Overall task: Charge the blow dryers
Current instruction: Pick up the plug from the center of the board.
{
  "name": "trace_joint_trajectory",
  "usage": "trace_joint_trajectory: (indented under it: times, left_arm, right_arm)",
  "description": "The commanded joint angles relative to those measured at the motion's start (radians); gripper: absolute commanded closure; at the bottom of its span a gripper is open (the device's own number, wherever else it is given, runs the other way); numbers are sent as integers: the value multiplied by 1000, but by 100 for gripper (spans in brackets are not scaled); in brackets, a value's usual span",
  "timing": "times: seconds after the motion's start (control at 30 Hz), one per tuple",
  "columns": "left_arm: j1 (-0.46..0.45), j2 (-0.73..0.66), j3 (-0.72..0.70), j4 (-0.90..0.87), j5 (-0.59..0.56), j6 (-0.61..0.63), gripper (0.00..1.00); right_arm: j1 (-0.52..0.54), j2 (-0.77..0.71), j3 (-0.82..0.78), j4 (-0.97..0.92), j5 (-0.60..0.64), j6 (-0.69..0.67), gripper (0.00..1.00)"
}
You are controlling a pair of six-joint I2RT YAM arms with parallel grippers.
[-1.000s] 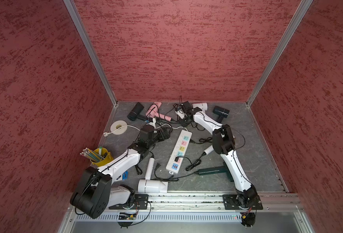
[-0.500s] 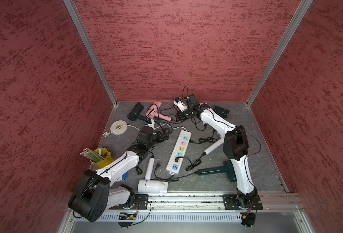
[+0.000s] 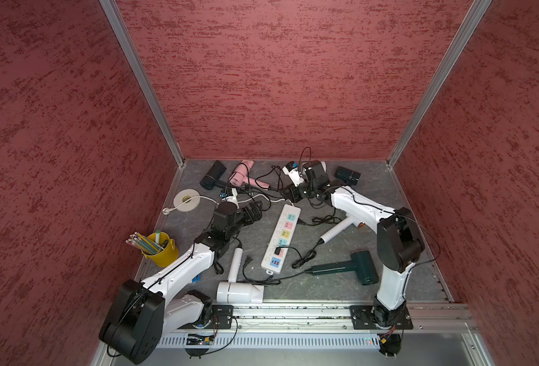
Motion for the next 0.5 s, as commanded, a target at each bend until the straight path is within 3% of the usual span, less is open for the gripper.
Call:
trace_joint_trajectory:
  times: [0.0, 0.23, 0.47]
  left_arm:
    - [4, -17, -7, -1, -9, -2, 0]
    - [4, 9, -3, 38, 55, 1, 0]
    - [0, 123, 28, 145, 261, -10, 0]
  right_arm:
    - [2, -84, -89, 185, 11, 36, 100]
    - [-4, -144, -331, 504, 61, 99, 100]
    - [-7, -94, -473, 781, 10, 91, 100]
